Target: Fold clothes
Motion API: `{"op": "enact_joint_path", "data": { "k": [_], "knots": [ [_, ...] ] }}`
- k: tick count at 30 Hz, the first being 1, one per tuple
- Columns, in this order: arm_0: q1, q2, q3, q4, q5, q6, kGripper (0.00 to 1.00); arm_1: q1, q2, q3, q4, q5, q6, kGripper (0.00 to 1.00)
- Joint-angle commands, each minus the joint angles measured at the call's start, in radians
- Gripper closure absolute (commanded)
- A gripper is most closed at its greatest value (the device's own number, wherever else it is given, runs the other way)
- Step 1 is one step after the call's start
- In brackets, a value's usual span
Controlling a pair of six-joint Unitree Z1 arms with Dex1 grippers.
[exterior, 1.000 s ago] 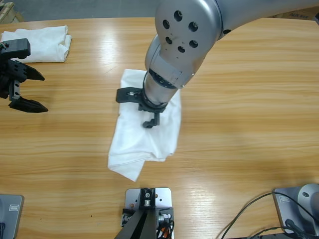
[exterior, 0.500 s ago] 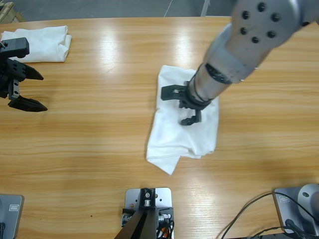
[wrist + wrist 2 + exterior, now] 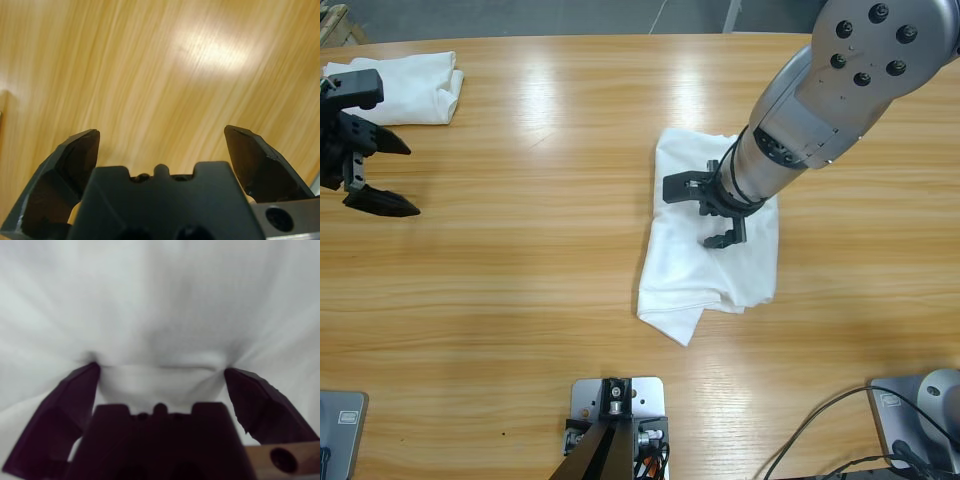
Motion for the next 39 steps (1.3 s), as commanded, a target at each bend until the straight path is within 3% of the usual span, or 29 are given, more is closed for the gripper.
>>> {"op": "enact_joint_path", "data": {
  "k": [1, 10, 17, 24, 27, 31, 33, 39],
  "knots": [
    [0.011, 0.079, -0.066, -0.013, -0.016, -0.027, 0.036, 0.089, 0.116, 0.128, 0.074, -0.024, -0.018, 0.0],
    [0.017, 0.085, -0.06, -0.012, -0.016, -0.03, 0.036, 0.154, 0.063, 0.131, 0.063, -0.039, -0.042, 0.0],
    [0.021, 0.089, -0.061, -0.027, -0.018, -0.053, 0.036, 0.154, -0.144, 0.079, 0.07, -0.048, -0.001, 0.0],
    [0.039, 0.083, -0.065, -0.148, -0.017, -0.322, 0.041, 0.097, -0.23, -0.166, 0.227, -0.021, 0.035, 0.0],
    [0.104, 0.099, -0.097, -0.16, -0.024, -0.629, 0.036, 0.047, -0.226, -0.195, 0.254, -0.036, 0.073, 0.0],
    [0.195, 0.156, -0.28, -0.138, 0.036, -0.887, 0.032, -0.002, -0.235, -0.161, 0.256, -0.048, 0.075, 0.0],
    [0.237, 0.241, -0.45, -0.039, 0.133, -0.944, 0.032, -0.015, -0.24, -0.149, 0.256, -0.048, 0.075, 0.0],
    [0.312, 0.54, -0.915, 0.289, 0.231, -1.02, 0.032, -0.029, -0.239, -0.096, 0.231, -0.044, 0.075, 0.0]
  ]
}}
